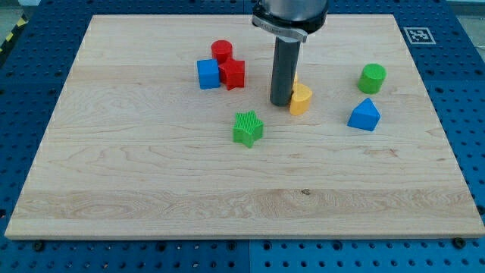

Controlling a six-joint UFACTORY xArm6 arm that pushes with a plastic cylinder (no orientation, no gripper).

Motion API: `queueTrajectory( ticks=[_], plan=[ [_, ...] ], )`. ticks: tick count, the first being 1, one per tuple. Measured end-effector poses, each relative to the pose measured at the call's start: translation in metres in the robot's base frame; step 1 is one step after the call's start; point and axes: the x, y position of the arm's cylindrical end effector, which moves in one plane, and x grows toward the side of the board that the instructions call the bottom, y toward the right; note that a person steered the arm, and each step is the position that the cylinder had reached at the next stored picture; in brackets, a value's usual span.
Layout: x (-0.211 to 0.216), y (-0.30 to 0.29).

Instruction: Nudge yellow heart down a bit

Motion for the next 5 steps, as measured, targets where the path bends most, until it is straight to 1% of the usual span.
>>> queueTrajectory(
  ticks=[1, 3, 4, 5],
  plan=[
    [-0.018, 0.004],
    [-0.077, 0.034],
    [-0.064, 0.036],
    [-0.04, 0.036]
  ],
)
